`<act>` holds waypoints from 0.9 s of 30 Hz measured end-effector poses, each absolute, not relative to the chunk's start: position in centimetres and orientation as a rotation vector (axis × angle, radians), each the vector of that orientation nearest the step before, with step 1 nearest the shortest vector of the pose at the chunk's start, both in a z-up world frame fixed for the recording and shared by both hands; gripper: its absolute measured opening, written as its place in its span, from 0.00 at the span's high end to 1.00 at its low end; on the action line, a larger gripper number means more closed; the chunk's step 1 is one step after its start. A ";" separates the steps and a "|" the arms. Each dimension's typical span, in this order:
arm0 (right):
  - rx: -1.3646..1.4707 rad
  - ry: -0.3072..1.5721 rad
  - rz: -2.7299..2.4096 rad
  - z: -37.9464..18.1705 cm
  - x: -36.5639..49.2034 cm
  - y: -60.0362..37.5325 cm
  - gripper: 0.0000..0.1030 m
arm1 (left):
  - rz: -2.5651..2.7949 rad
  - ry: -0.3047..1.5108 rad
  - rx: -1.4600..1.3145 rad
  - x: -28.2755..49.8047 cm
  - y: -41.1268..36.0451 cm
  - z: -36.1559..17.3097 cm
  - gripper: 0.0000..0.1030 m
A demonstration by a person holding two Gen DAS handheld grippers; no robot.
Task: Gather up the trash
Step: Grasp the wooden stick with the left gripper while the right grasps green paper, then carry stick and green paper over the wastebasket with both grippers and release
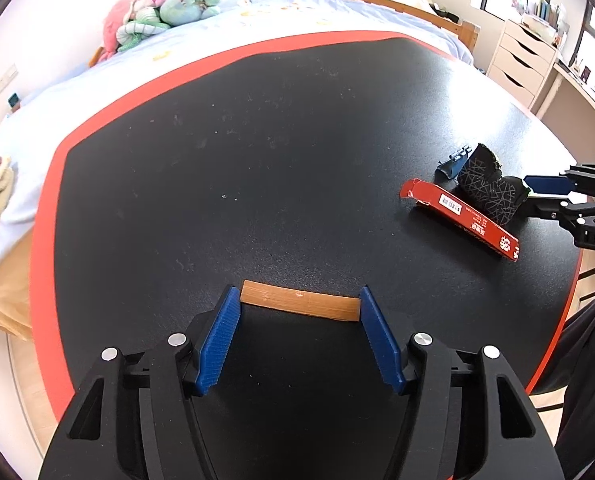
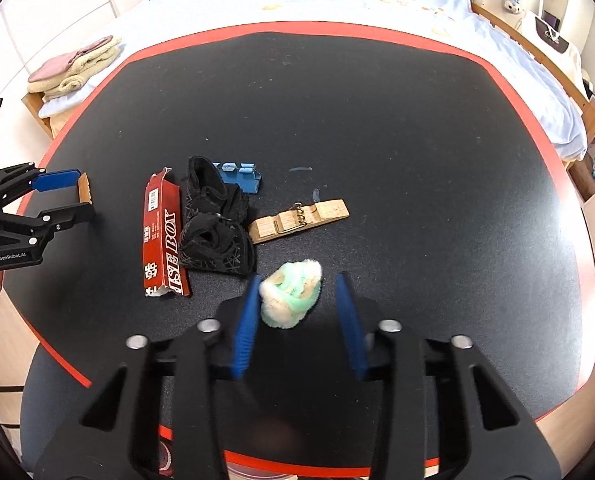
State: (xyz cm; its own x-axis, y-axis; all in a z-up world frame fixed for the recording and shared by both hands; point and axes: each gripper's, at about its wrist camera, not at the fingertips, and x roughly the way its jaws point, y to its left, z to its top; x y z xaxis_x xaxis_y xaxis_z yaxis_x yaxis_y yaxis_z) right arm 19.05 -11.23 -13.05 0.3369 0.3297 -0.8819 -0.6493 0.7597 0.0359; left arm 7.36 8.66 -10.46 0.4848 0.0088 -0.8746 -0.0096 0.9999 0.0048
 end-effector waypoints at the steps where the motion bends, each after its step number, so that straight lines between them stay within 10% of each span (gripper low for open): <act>1: -0.353 1.045 0.656 -13.0 19.0 -11.2 0.74 | 0.013 1.065 -0.003 7.4 8.7 -10.4 0.42; 27: -0.297 0.917 0.726 -6.1 10.7 -16.3 0.83 | -0.073 0.929 -0.032 2.2 2.6 -3.6 0.42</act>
State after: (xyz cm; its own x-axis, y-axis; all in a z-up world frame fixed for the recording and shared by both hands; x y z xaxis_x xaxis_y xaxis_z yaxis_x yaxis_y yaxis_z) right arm 10.67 -16.25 -6.13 0.3950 0.4414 -0.8057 -0.6826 0.7279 0.0641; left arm 2.23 2.58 -3.57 0.5962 -0.0773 -0.7991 0.0492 0.9970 -0.0597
